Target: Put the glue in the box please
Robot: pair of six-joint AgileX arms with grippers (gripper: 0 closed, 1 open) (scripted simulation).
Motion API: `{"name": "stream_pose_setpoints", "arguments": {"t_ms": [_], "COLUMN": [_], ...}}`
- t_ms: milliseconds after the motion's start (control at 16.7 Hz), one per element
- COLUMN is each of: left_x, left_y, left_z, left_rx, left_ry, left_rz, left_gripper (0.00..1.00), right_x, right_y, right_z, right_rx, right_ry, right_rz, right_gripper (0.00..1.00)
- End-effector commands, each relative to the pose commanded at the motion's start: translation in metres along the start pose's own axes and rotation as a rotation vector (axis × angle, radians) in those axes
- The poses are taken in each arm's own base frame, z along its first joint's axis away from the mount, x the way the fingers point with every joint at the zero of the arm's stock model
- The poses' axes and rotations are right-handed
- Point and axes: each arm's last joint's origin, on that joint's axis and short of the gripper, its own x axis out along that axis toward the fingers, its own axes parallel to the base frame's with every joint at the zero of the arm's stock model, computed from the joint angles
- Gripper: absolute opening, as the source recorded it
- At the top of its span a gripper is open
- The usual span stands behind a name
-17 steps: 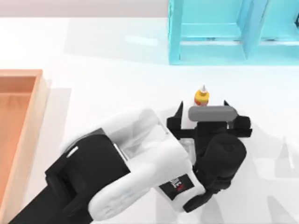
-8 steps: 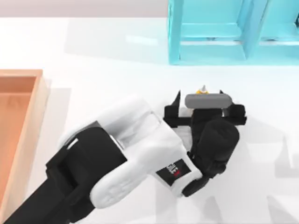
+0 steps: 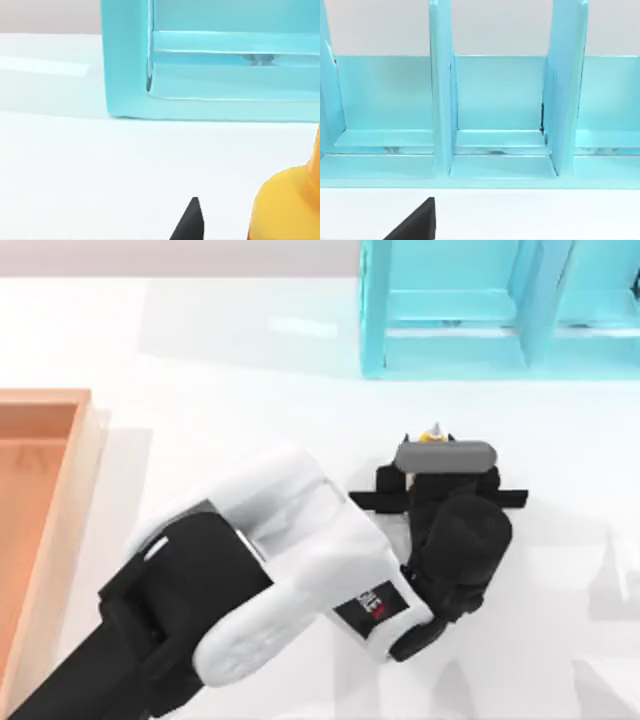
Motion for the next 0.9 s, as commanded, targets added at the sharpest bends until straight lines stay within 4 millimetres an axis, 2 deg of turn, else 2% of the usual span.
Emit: {"name": "stream_pose_setpoints", "arguments": {"t_ms": [240, 780, 900], "left_x": [0.0, -0.0012, -0.0011], "left_y": [0.0, -0.001, -0.0008], "left_z": [0.0, 0.0003, 0.0054], "left_rx": [0.0, 0.001, 0.003], "left_ry": [0.0, 0.0, 0.002], "left_rz": [0.0, -0.003, -0.003], "left_gripper": [0.02, 0.0, 0.0], "right_x": [0.0, 0.0, 0.0], "right_y": [0.0, 0.0, 0.0], "right_z": [0.0, 0.0, 0.0], "right_rx": [0.0, 0.0, 0.0], "right_ry": [0.0, 0.0, 0.0], "right_rz": [0.0, 0.0, 0.0], "right_gripper": [1.0, 1.0, 1.0]}}
